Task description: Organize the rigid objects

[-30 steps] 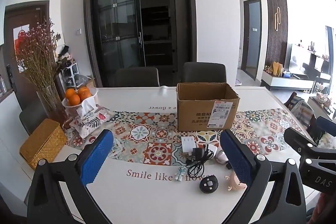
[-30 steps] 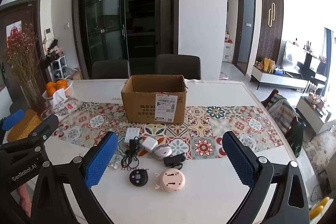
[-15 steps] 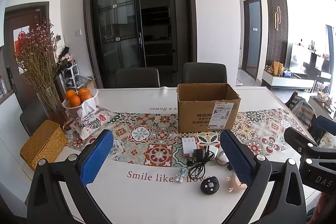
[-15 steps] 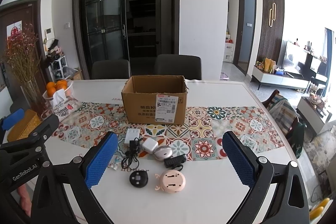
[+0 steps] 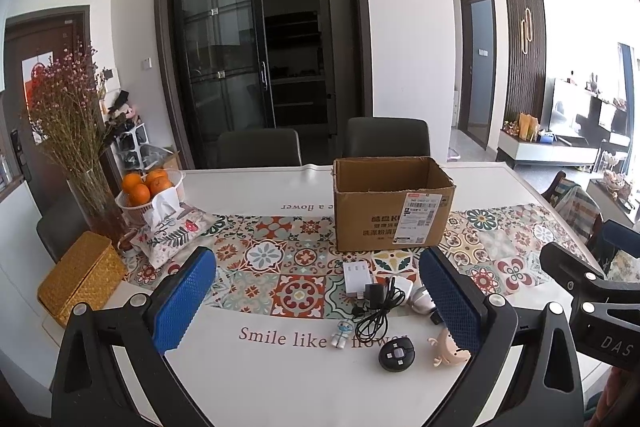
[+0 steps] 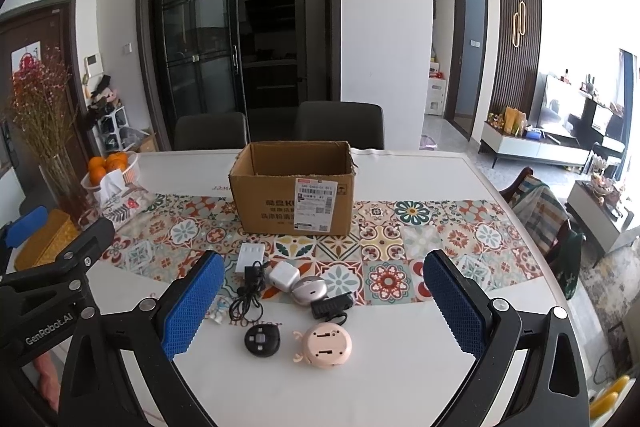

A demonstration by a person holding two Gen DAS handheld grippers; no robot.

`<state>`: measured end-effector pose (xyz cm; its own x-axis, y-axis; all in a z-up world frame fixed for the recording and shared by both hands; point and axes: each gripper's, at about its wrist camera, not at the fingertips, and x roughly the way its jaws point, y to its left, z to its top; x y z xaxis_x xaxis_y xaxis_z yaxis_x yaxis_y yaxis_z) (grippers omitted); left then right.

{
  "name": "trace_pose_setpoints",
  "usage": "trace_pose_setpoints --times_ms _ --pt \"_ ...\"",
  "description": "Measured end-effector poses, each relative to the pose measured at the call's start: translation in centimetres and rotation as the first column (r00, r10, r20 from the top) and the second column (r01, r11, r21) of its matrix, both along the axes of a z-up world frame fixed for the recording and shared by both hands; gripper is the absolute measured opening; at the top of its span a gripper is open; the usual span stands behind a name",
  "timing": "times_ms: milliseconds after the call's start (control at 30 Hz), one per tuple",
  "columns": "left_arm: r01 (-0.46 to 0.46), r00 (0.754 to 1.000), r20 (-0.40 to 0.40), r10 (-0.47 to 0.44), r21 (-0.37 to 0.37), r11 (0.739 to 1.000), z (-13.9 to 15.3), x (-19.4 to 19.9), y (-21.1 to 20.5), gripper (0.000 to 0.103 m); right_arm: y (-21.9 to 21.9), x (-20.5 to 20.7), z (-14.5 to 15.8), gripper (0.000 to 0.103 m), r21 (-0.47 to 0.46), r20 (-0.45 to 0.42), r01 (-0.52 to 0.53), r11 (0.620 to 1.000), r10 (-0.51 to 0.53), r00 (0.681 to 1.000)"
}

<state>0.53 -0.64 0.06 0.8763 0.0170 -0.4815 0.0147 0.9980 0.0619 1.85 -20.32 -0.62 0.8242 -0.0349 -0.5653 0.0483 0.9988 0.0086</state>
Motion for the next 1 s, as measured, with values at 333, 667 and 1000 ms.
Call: trace_pose_setpoints --times_ms 333,667,1000 --pt "0.005 1.000 -0.001 -0.005 0.005 1.000 -0.15 0.19 -0.25 0.103 -0.53 0.10 -0.02 0.100 0.006 0.002 -0.001 1.000 0.000 1.000" --pt "0.003 1.000 0.001 -0.003 0.006 1.000 -0.11 0.27 -0.27 0.103 -0.64 0.20 0.06 0.100 0.007 0.003 -0.003 1.000 0.003 1.000" --pt "0.006 1.000 -0.001 -0.006 0.006 1.000 -0.10 0.36 -0.18 0.103 -0.62 0.18 0.03 0.100 0.007 0.003 -0.002 1.000 0.002 1.000"
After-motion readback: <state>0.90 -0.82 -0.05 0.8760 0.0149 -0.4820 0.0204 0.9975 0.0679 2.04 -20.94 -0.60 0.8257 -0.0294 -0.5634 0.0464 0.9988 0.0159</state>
